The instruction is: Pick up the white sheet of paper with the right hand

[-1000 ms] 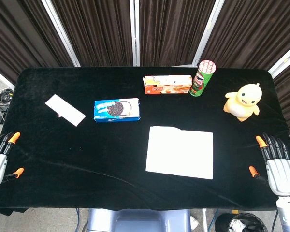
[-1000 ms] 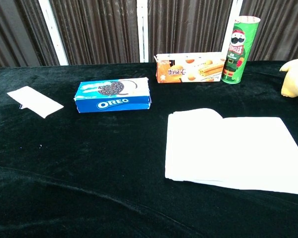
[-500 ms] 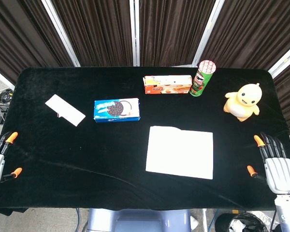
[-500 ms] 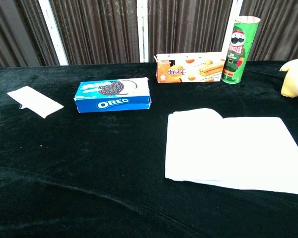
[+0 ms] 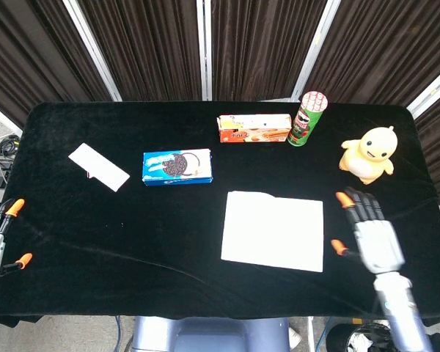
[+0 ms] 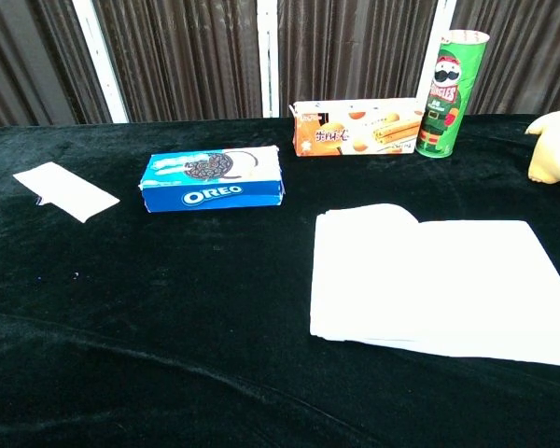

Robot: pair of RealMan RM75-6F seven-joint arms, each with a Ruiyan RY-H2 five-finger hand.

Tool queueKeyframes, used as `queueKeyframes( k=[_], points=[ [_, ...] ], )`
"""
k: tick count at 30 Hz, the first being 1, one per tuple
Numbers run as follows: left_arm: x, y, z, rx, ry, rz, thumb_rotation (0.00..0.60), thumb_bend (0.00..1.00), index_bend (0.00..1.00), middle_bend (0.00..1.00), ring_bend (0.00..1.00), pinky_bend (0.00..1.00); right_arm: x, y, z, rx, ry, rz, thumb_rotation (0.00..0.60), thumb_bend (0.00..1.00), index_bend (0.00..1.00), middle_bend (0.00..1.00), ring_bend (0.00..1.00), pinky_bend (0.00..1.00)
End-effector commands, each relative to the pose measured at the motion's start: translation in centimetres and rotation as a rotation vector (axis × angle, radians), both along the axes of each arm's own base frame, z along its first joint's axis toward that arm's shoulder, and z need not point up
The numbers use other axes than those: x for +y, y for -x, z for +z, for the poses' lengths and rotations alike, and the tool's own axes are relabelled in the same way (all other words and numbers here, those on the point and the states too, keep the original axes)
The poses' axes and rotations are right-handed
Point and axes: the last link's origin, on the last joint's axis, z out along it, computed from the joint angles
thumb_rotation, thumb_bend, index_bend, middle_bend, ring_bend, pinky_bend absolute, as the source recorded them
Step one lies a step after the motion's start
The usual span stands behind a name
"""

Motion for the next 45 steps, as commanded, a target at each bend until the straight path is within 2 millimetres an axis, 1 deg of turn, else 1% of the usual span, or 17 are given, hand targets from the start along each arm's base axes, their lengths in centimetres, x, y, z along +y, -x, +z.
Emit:
queueKeyframes(
  k=[1, 2, 3, 7, 15, 16, 27, 31, 34, 45],
  points=[
    [0.1, 0.1, 0.0, 0.001, -0.001, 0.004, 0.6, 0.18, 0.0, 0.0, 0.0, 0.0, -0.5, -3.3, -2.4, -0.06, -0.088, 0.014, 0.6, 0.14, 0.0, 0.0, 0.0, 0.0],
    [0.1, 0.1, 0.0, 0.001, -0.002, 0.005, 0.6, 0.19, 0.0, 0.0, 0.0, 0.0, -0.5, -3.7, -2.8, -0.064, -0.102, 0.01, 0.6, 0.14, 0.0, 0.0, 0.0, 0.0],
    [0.2, 0.1, 0.0, 0.001, -0.004, 0.005, 0.6, 0.19, 0.0, 0.0, 0.0, 0.0, -0.3, -4.4, -3.7, -0.076, -0.145, 0.008, 0.6, 0.14, 0.0, 0.0, 0.0, 0.0],
    [0.2, 0.2, 0.1, 0.002, -0.007, 0.01, 0.6, 0.19, 0.0, 0.0, 0.0, 0.0, -0.1, -5.6, -5.6, -0.079, -0.221, -0.013, 0.6, 0.14, 0.0, 0.0, 0.0, 0.0],
    [0.4, 0.3, 0.1, 0.002, -0.009, 0.016, 0.6, 0.19, 0.0, 0.0, 0.0, 0.0, 0.1, -6.3, -7.7, -0.072, -0.282, -0.037, 0.6, 0.14, 0.0, 0.0, 0.0, 0.0],
    [0.4, 0.3, 0.1, 0.004, -0.009, 0.018, 0.6, 0.19, 0.0, 0.0, 0.0, 0.0, 0.3, -6.5, -8.3, -0.078, -0.306, -0.041, 0.6, 0.14, 0.0, 0.0, 0.0, 0.0],
    [0.6, 0.6, -0.1, 0.017, -0.011, 0.039, 0.6, 0.19, 0.0, 0.0, 0.0, 0.0, 0.6, -8.0, -11.4, -0.13, -0.35, -0.038, 0.6, 0.14, 0.0, 0.0, 0.0, 0.0],
    [0.7, 0.8, 0.2, 0.015, -0.024, 0.046, 0.6, 0.19, 0.0, 0.0, 0.0, 0.0, 0.4, -8.4, -13.0, -0.137, -0.346, -0.026, 0.6, 0.14, 0.0, 0.0, 0.0, 0.0],
    [0.7, 0.9, 0.4, 0.012, -0.032, 0.052, 0.6, 0.19, 0.0, 0.0, 0.0, 0.0, 0.4, -8.6, -13.8, -0.135, -0.339, -0.021, 0.6, 0.14, 0.0, 0.0, 0.0, 0.0],
    [0.9, 1.3, 0.8, 0.008, -0.049, 0.07, 0.6, 0.19, 0.0, 0.0, 0.0, 0.0, 0.4, -9.8, -15.5, -0.178, -0.34, -0.002, 0.6, 0.14, 0.0, 0.0, 0.0, 0.0]
  ],
)
